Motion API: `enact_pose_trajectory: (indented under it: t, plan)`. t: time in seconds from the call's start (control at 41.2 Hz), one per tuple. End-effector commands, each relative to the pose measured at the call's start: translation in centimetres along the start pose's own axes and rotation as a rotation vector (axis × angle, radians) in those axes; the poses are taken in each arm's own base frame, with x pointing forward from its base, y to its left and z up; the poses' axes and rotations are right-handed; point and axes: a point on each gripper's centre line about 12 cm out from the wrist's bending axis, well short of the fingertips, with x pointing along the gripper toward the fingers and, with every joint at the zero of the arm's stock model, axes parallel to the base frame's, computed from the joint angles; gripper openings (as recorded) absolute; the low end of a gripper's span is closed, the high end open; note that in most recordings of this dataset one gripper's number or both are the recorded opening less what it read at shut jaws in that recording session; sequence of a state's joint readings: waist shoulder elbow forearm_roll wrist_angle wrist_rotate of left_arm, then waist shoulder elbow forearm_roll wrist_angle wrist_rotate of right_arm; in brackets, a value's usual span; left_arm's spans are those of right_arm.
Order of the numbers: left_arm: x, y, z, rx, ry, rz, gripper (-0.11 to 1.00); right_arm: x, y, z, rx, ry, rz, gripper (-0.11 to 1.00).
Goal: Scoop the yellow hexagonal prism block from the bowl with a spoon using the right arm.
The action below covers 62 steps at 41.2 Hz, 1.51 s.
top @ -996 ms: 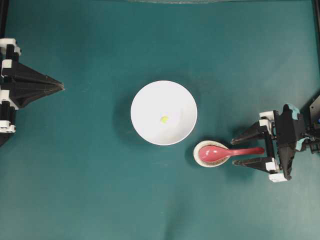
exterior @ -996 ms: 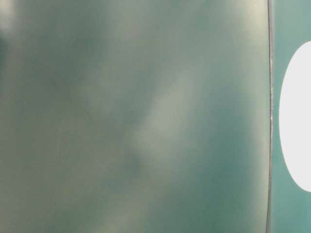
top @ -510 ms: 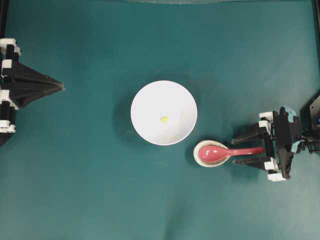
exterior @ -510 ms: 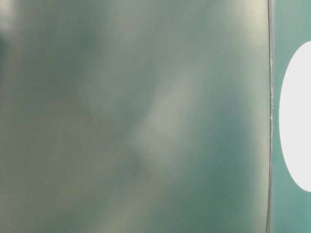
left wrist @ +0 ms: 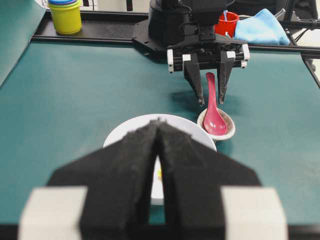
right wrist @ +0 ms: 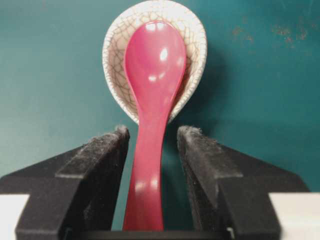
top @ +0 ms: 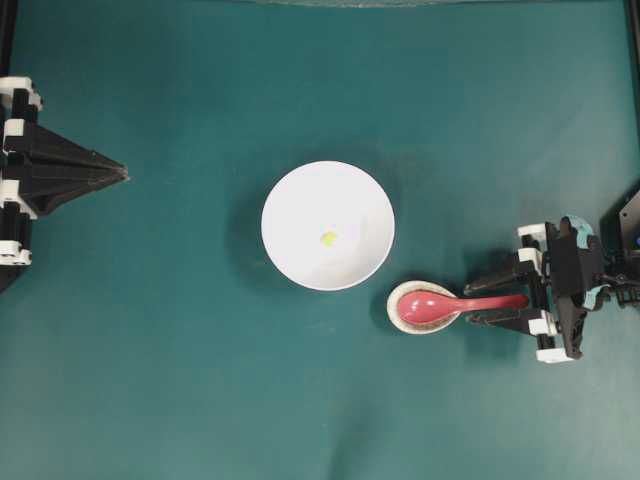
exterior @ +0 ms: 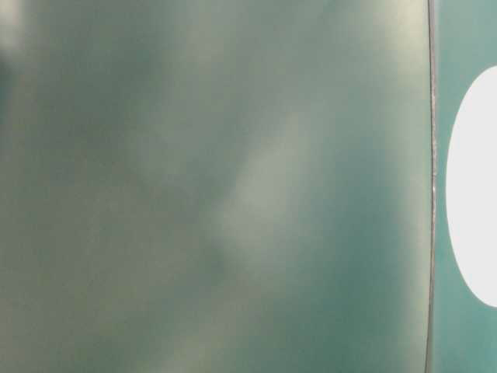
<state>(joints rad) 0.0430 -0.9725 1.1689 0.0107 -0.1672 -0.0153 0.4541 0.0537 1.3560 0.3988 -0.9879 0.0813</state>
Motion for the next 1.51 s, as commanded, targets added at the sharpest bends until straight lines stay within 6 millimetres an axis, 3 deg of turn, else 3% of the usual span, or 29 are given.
enact_pose_trajectory:
  t: [0.0, 0.462, 0.802, 1.142, 1.482]
  plan:
    - [0.3, 0.1, 0.8, 0.001, -0.017, 0.003, 0.03, 0.1, 0.3, 0.4, -0.005, -0.017, 0.014, 0.49]
    - [0.3, 0.1, 0.8, 0.001, -0.017, 0.003, 0.03, 0.1, 0.3, 0.4, -0.006, -0.019, 0.015, 0.42]
    - [0.3, 0.1, 0.8, 0.001, -0.018, 0.003, 0.03, 0.1, 0.4, 0.6, 0.006, -0.024, 0.018, 0.23]
    - [0.1, 0.1, 1.1, 0.0, -0.031, 0.003, 0.03, -1.1, 1.0, 3.0, 0.046, -0.074, 0.059, 0.16]
    - [0.1, 0.1, 1.2, 0.0, -0.032, 0.003, 0.03, -2.5, 0.9, 4.9, 0.1, -0.061, 0.073, 0.16]
